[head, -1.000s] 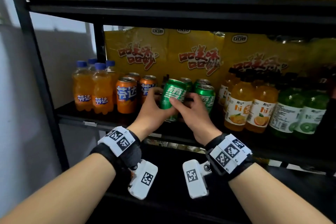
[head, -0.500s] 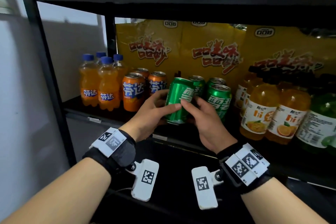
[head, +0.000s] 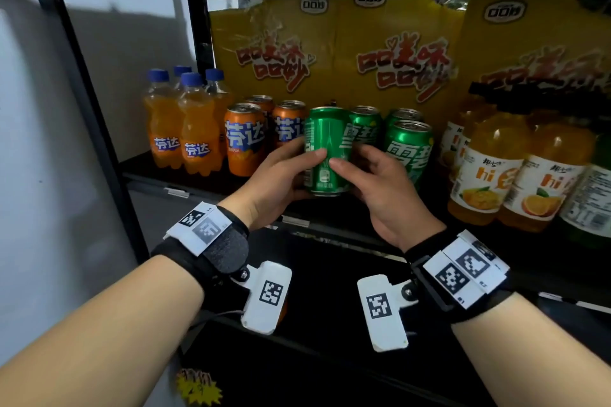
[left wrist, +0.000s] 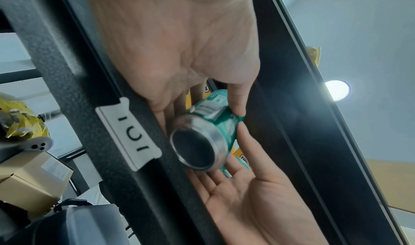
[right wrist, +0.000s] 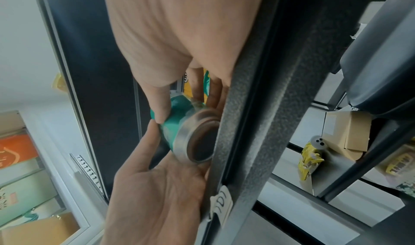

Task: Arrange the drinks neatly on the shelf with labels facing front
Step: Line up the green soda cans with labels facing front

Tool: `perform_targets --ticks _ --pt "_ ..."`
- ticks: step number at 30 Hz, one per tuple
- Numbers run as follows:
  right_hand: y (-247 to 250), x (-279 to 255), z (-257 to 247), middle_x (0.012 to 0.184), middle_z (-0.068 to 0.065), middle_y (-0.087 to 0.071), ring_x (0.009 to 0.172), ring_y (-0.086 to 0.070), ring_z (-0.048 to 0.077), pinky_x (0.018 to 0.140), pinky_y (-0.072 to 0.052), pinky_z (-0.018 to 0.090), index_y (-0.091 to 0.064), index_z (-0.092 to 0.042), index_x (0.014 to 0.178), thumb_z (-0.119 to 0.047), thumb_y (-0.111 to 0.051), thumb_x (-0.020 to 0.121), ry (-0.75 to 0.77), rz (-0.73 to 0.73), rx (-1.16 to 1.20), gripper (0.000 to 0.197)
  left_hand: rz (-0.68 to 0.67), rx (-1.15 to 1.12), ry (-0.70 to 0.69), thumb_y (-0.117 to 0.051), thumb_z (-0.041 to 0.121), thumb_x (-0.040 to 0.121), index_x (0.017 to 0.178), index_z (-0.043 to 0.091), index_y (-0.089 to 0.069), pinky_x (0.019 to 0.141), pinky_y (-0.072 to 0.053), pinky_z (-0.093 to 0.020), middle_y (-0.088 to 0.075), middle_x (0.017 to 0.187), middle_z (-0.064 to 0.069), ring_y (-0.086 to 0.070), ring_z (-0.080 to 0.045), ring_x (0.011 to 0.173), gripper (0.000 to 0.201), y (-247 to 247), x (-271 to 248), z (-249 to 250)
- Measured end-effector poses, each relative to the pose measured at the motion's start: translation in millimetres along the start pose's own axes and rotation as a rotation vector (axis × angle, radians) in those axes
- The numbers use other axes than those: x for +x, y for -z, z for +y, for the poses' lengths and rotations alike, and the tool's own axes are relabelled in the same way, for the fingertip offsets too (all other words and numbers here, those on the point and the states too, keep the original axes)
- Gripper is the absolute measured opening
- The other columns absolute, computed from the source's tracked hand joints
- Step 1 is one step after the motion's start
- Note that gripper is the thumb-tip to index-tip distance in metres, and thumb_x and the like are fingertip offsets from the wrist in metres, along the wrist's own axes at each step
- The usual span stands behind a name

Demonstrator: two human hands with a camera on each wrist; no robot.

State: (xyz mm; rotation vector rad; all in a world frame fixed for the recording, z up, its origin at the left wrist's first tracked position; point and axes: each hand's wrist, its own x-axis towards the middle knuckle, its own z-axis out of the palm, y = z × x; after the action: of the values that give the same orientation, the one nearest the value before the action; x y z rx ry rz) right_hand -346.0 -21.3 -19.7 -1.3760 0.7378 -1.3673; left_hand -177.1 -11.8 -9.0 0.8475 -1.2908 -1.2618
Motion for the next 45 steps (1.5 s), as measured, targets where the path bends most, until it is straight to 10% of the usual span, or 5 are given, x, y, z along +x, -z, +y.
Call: perform_targets --ticks 9,31,45 --pt "-3.0 1.6 0.5 0.118 0.002 -0.075 0.108 -0.072 0.011 0.094 -0.057 0.028 -0.062 -0.016 0.121 -0.013 -0.069 0.098 0.015 0.093 -0.015 0.025 0.039 -0.074 0.0 -0.052 0.014 0.103 0.146 0.021 -0.052 0.093 -0.059 -0.051 -0.067 0.133 -0.013 -0.067 -0.033 0.117 0.044 2.1 -0.1 1.0" --pt "-4.3 -1.2 -2.6 0.119 0.001 -0.077 0.112 -0.072 0.017 0.094 -0.057 0.035 -0.069 -0.014 0.128 -0.022 -0.074 0.094 0.05 0.067 -0.085 0.035 0.071 -0.123 -0.002 -0.061 0.018 0.101 0.135 0.011 -0.062 0.077 -0.062 -0.034 -0.076 0.117 -0.008 -0.074 -0.024 0.104 0.035 2.9 -2.0 3.4" --pt "-5.1 -3.1 1.0 0.117 0.004 -0.077 0.109 -0.073 0.015 0.096 -0.058 0.034 -0.068 -0.012 0.126 -0.016 -0.063 0.102 0.071 0.095 -0.049 0.025 0.093 -0.143 -0.024 -0.061 0.013 0.1 0.13 0.021 -0.063 0.078 -0.063 -0.041 -0.076 0.111 -0.01 -0.075 -0.03 0.095 0.031 8.0 0.7 -2.8"
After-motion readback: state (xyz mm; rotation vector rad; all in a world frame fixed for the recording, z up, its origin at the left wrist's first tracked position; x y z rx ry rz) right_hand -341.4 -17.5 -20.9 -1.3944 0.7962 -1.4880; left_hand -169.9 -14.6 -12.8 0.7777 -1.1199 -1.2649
